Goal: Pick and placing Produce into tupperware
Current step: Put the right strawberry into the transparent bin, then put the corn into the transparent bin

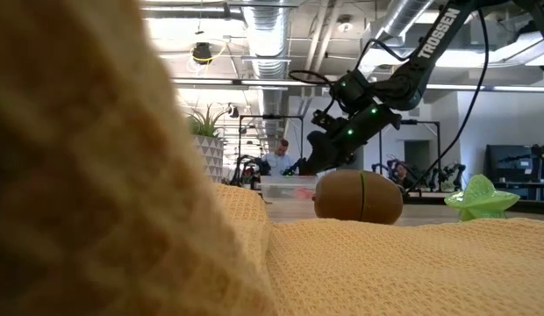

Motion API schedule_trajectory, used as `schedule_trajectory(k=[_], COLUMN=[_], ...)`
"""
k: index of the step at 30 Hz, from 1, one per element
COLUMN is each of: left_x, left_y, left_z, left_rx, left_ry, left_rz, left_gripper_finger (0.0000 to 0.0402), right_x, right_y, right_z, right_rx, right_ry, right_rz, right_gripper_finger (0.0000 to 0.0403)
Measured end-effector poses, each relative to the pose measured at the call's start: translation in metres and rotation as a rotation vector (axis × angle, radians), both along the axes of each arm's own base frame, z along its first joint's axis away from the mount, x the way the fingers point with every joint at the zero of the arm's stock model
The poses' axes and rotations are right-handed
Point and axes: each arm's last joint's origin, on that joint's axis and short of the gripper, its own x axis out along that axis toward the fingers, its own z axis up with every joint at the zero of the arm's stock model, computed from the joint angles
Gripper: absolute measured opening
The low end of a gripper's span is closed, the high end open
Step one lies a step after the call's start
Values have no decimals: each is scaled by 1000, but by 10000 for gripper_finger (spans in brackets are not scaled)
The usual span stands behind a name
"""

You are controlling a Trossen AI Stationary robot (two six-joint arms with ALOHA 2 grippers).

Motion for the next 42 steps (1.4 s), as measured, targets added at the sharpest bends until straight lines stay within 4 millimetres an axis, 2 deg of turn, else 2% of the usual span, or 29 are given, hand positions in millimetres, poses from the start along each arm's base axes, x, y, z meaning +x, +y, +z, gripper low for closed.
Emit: schedule_trajectory(k=[13, 32, 42], left_x=[0, 0, 0], left_y=[1, 1, 1], left_z=[0, 0, 0], left_rx=[5, 6, 6], left_ry=[0, 0, 0], left_rz=[19, 21, 21], left_gripper_finger=[233, 233, 233], right_x=[-3, -4, -4], right_y=[-3, -2, -2], right_z=[-2, -3, -3], right_rx=[29, 36, 32], right_ry=[8, 19, 20], right_rz=[1, 1, 4], right_gripper_finger=[187, 226, 227])
